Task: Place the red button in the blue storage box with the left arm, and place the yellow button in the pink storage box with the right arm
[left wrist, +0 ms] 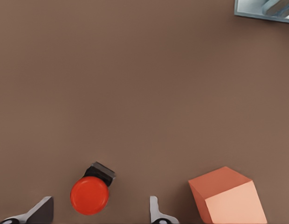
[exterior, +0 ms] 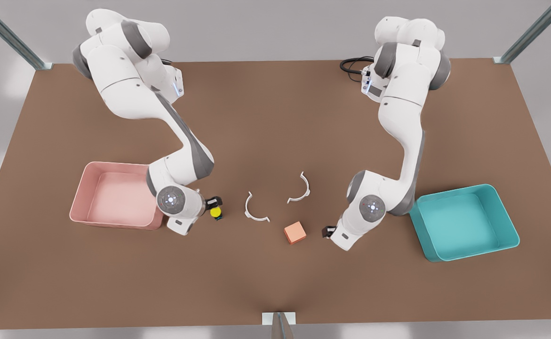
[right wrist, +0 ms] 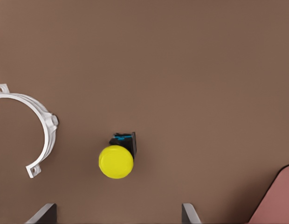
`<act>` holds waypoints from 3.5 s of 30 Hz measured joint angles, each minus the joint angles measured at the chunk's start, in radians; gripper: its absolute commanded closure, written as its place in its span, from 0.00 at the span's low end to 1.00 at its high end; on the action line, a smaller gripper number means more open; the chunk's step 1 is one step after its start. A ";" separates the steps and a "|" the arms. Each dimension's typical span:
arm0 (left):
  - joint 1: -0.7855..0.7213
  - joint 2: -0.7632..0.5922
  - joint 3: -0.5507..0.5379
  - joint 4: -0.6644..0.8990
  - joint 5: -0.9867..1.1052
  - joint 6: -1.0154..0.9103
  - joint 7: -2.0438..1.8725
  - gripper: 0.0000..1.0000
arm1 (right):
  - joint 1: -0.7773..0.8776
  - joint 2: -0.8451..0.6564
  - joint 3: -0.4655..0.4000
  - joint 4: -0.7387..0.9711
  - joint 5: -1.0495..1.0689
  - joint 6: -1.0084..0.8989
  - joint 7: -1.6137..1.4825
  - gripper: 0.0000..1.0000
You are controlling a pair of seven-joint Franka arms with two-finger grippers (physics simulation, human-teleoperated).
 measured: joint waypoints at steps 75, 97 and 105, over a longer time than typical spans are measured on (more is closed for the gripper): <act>0.514 -0.137 0.076 -0.097 0.012 -0.233 0.439 0.00 | -0.480 -0.207 0.002 -0.350 -0.055 0.183 -0.126 0.76; 0.369 -0.747 0.015 -0.280 0.036 -0.505 0.524 0.00 | -0.430 -0.272 0.008 -0.001 -0.075 0.024 -0.269 0.00; 0.350 -0.744 0.015 -0.274 0.037 -0.518 0.532 0.00 | -0.386 -0.520 0.039 -0.153 -0.021 -0.163 -0.208 0.00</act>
